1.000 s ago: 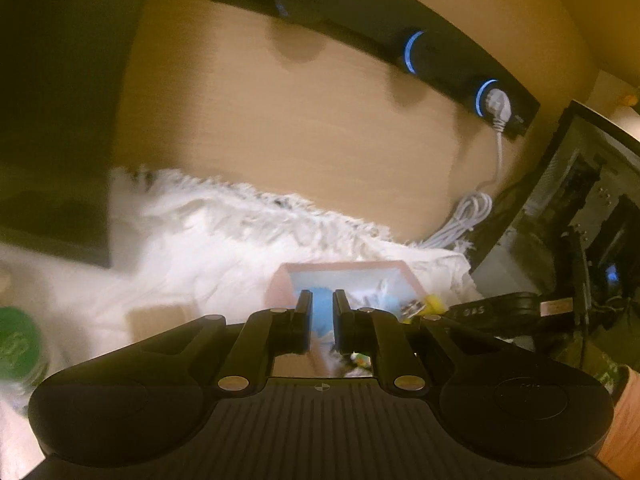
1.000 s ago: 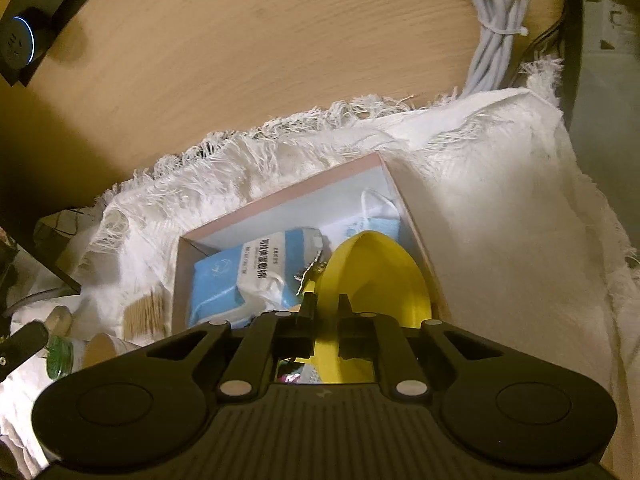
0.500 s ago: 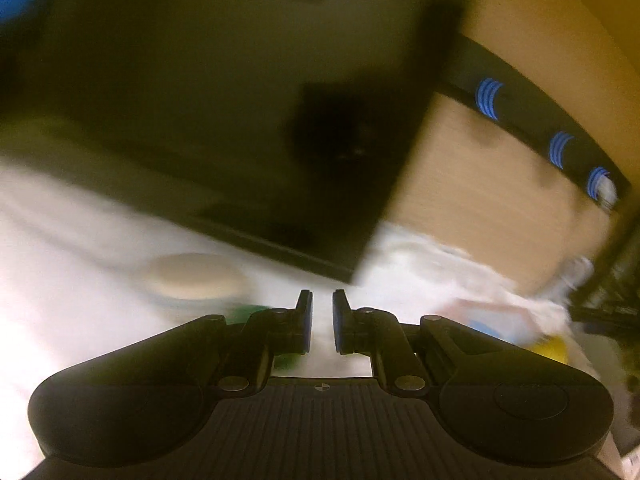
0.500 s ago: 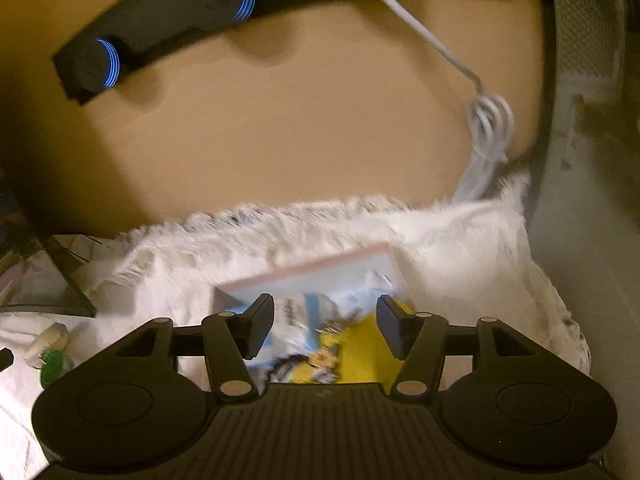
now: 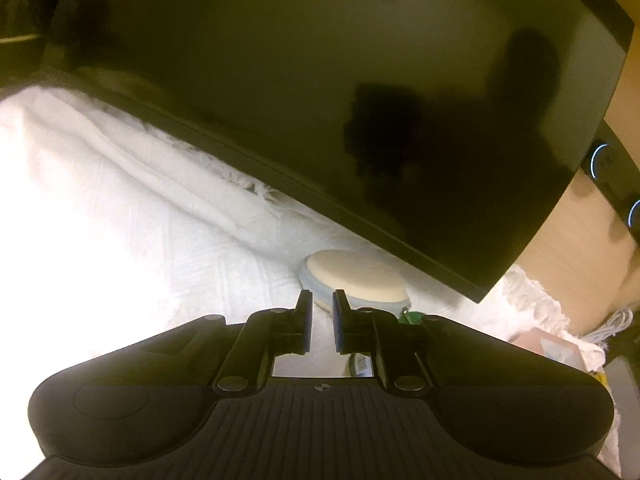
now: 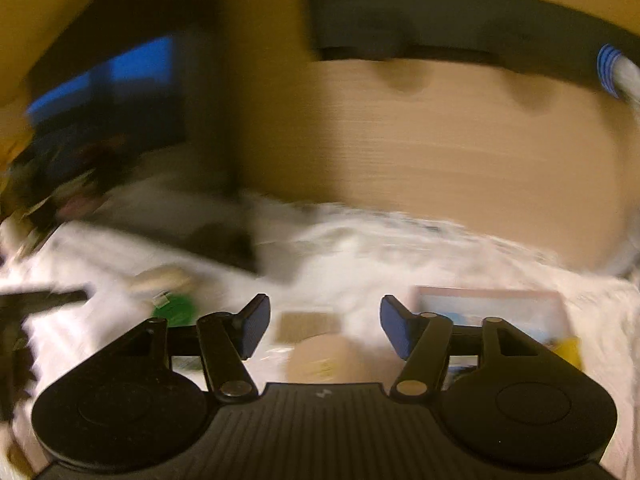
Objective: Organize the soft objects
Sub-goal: 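Move both tools toward the beige round zippered case beside the monitor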
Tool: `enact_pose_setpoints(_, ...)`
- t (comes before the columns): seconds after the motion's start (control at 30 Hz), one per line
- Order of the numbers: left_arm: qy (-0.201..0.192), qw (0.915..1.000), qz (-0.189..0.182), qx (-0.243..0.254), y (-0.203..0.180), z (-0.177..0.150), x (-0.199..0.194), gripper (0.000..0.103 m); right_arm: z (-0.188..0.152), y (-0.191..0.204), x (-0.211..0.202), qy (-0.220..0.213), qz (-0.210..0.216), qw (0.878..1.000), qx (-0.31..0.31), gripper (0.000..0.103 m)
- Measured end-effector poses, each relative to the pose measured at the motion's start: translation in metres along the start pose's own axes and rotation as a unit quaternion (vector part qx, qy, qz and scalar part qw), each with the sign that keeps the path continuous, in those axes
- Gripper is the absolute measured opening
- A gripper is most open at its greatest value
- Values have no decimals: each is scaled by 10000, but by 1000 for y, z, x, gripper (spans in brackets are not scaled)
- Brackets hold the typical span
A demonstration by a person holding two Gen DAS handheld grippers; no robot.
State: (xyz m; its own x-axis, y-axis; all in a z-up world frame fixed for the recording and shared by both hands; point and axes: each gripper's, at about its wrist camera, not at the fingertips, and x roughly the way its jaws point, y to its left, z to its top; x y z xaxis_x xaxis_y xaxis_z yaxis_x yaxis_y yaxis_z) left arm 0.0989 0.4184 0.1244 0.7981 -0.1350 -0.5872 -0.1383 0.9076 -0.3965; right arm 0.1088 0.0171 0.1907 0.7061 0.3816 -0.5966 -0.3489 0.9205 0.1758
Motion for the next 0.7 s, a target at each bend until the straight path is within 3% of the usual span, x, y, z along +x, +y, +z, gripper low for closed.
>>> enact_pose_setpoints(0.2, 49, 9991, -261, -321, -14, 5, 19, 11, -35, 32, 12, 530, 564, 9967, -255, 69)
enact_pose_setpoints(0.37, -53, 9995, -320, -34, -41, 10, 20, 12, -68, 41, 25, 582, 409, 9958, -576, 72)
enact_pose_setpoints(0.47, 58, 9999, -122, -13, -48, 14, 21, 12, -81, 39, 42, 662, 571, 9951, -458, 75)
enact_pose_setpoints(0.6, 434, 9989, 154, -126, -46, 13, 21, 12, -94, 32, 77, 1110, 653, 9917, 28, 75)
enact_pose_setpoints(0.7, 509, 9983, 262, 72, -40, 11, 14, 12, -103, 37, 96, 1322, 454, 9901, -108, 75)
